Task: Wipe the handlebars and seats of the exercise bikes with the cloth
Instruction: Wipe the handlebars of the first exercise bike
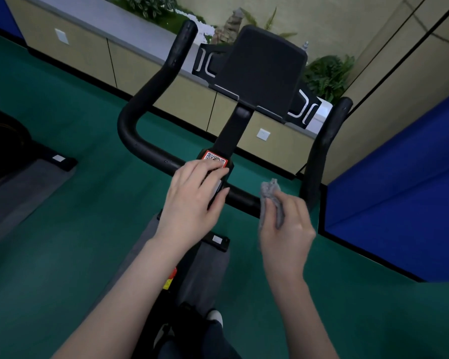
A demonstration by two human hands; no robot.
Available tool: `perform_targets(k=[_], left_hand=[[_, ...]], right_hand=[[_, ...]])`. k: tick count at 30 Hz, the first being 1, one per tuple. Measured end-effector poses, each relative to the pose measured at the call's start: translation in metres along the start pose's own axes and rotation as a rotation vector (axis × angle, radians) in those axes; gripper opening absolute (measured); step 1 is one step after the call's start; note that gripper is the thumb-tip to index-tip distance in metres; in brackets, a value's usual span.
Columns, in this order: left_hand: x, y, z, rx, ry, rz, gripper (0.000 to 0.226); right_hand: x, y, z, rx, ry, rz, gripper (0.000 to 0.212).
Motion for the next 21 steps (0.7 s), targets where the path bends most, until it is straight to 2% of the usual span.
perform_targets(k=[4,9,15,21], left_hand=[[-0.002,0.000,0.001,0.006,-0.001,-0.001,0.032],[-0.002,0.001,0.002,0.018,-0.016,0.001,0.031],[-0.001,0.001,0.001,-0.003,-0.023,0.014,0.032],[-0.001,0.000,0.001,-0.002,-0.012,-0.015,0.031]], right_hand=[[0.000,0.004,0.006,-0.049,-0.009,-0.055,0.014],[0.019,0.003,-0.012,0.057,-0.004,0.001,0.013],[-0.004,0.008,0.011,-0.055,-0.095,-0.133,0.015],[0.016,0.024,-0.003,0.124,-0.147,-0.008,0.018]])
Point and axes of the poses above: each hand's wrist, its own y-axis away from the middle knuckle, its own z-axis out of the palm, x = y × z, the point moved 6 cm from there along -y, towards the middle knuckle, and after that the axes turned 7 degrees about -y, right-handed, at the moved point
